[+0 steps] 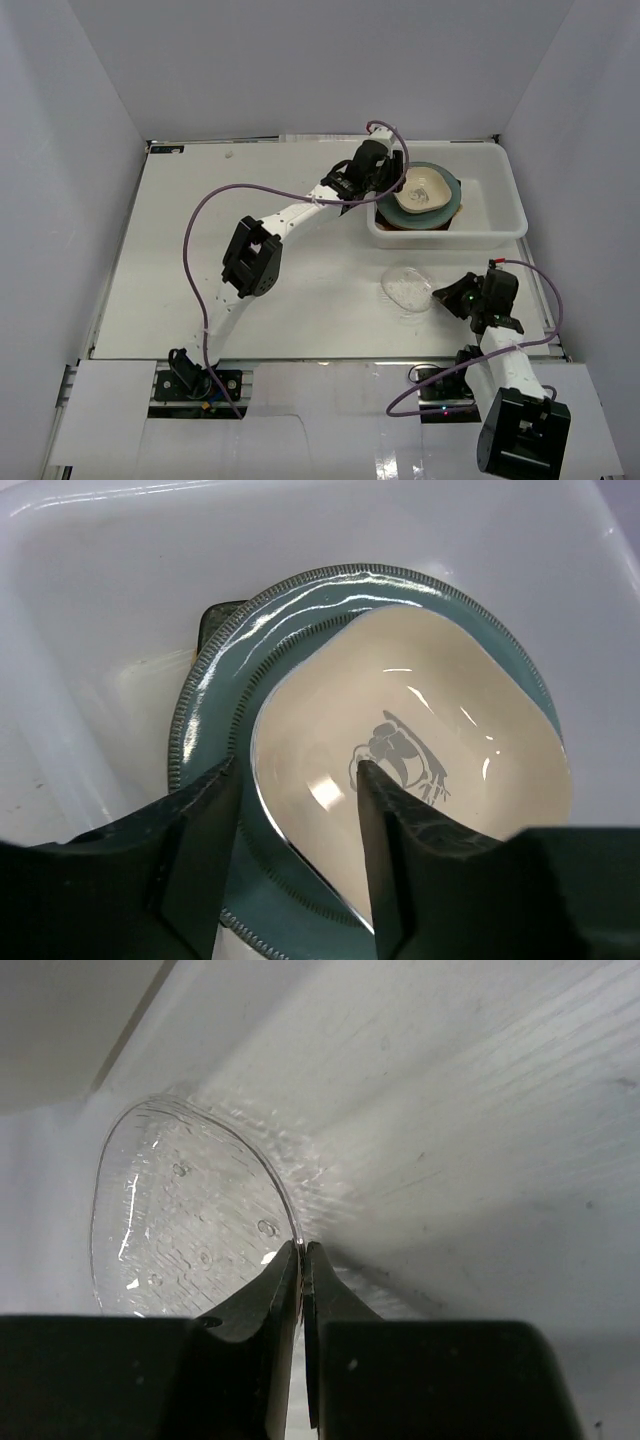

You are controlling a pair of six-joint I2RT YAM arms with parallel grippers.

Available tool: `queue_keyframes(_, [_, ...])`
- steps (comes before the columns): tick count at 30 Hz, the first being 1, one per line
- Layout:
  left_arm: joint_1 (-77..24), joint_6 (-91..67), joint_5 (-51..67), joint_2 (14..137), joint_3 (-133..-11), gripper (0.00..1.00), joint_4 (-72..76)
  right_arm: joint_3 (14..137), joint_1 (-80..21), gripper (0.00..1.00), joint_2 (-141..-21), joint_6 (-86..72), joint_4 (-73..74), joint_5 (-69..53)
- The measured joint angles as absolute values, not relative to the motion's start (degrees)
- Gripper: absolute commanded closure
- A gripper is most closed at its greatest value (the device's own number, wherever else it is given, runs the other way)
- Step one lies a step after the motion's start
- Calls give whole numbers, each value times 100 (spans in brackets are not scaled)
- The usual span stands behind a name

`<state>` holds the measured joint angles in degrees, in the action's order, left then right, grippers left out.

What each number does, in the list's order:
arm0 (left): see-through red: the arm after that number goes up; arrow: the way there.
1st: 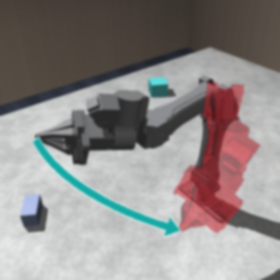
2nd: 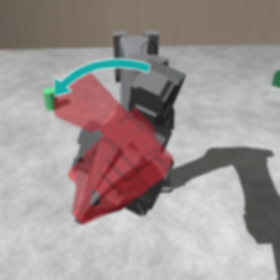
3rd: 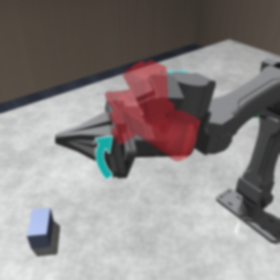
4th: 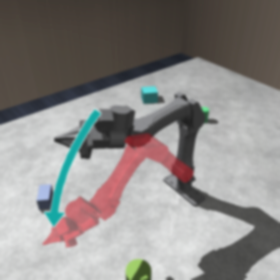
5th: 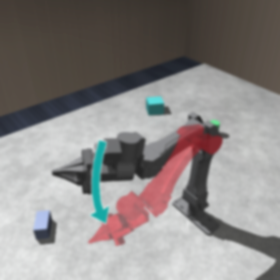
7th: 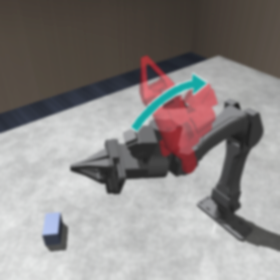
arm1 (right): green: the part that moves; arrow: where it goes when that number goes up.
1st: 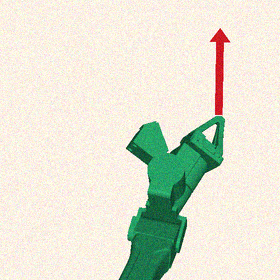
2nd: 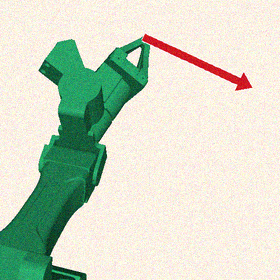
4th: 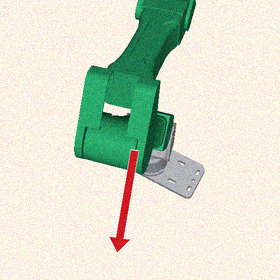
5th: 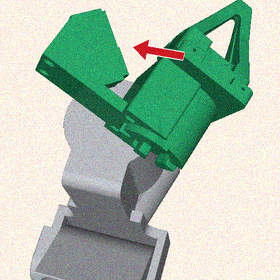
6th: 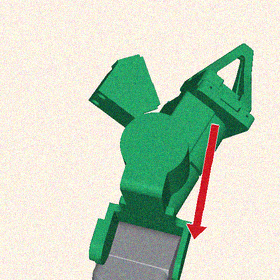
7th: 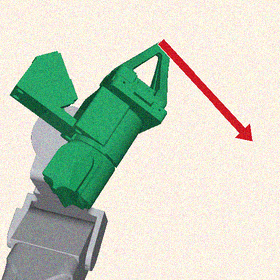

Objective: Place the plates into the plastic bin on the countertop

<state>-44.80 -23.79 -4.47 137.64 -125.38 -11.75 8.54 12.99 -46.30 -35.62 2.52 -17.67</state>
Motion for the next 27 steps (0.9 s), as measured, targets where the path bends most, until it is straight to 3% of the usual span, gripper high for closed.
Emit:
queue_keyframes(3, [-4480, -2399, -395, 13784, -12560, 7, -1162, 856, 1173, 92, -4248, -3557, 650, -1938])
queue_keyframes(4, [-4480, -2386, -362, 13782, -12560, 2, -1135, 864, 1135, 92, -4115, -3548, 777, -1990])
queue_keyframes(14, [-4480, -2342, 139, 12759, -11992, 2, -974, 2110, 954, 92, -3483, -3420, 1841, -2482])
queue_keyframes(21, [-4480, -2338, 392, 10744, -11002, 2, -646, 3393, 760, 92, -3260, -3382, 2047, -2696])
queue_keyframes(27, [-4480, -2359, 294, 8908, -9371, 2, -519, 4097, 652, 92, -3562, -3345, 1636, -2764])
